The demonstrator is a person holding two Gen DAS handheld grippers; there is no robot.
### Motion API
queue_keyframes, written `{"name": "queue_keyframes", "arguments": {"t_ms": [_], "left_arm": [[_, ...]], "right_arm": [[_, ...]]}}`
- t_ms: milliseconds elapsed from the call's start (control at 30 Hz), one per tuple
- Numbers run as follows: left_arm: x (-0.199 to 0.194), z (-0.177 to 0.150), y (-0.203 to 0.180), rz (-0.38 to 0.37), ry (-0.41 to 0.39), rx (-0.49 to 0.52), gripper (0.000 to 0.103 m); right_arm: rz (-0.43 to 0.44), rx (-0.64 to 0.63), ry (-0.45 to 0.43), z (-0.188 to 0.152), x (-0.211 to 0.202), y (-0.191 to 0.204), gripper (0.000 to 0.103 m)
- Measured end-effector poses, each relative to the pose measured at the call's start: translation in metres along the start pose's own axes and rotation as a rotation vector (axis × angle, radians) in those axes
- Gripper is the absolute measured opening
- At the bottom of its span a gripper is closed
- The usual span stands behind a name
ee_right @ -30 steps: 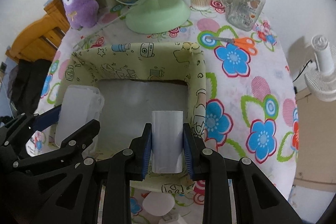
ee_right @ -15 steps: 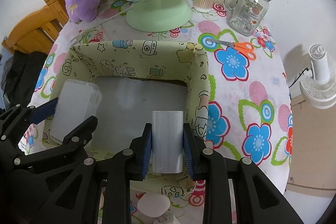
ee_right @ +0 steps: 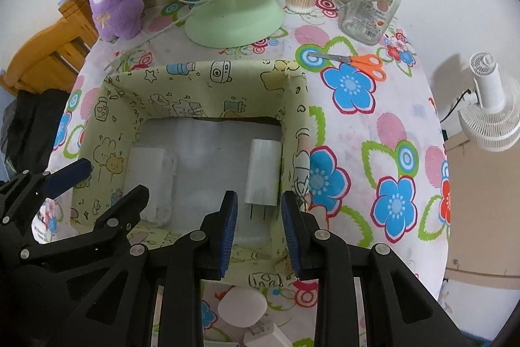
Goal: Organize rigid objects
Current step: 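Lower the container into the box with the left gripper while the right gripper releases the cylinder inside, then move both open grippers back toward the remaining white items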
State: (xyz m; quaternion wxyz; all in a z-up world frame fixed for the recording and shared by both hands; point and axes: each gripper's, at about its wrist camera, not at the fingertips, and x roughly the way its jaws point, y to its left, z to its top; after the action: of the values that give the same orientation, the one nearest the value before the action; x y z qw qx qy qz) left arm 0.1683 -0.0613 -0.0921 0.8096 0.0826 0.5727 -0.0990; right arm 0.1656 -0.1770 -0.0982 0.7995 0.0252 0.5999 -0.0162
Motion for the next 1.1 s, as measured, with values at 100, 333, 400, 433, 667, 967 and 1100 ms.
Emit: {"name": "queue_keyframes", "arguments": {"t_ms": [100,333,400,433,667,967,1100], "left_arm": [[-0.007,-0.002,0.001,-0.012,-0.010,0.000,0.073],[-0.025,-0.005,0.013,0.028,-0.058,-0.013,0.088],[-0.027,-0.007,0.019,0.010,-0.048,-0.028,0.089],[-0.028,-0.008,0.021,0.002,-0.047,-0.031,0.090],[-0.040,-0.021,0.020,0.007,-0.063,-0.014,0.095],[-0.059,-0.038,0.023,-0.014,-0.081,-0.007,0.097],[-0.070,-0.046,0.024,-0.019,-0.097,-0.005,0.098]], "right_arm": [[0.002,0.007,0.000,-0.002,-0.003,0.000,0.032],[0.028,0.044,-0.026,-0.010,-0.017,-0.002,0.045],[-0.008,0.055,-0.044,-0.012,-0.022,-0.002,0.058],[-0.012,0.058,-0.053,-0.014,-0.025,-0.002,0.064],[0.011,0.082,-0.061,-0.029,-0.036,-0.005,0.070],[0.015,0.093,-0.077,-0.049,-0.054,-0.003,0.076],[0.024,0.101,-0.094,-0.057,-0.065,-0.001,0.076]]}}
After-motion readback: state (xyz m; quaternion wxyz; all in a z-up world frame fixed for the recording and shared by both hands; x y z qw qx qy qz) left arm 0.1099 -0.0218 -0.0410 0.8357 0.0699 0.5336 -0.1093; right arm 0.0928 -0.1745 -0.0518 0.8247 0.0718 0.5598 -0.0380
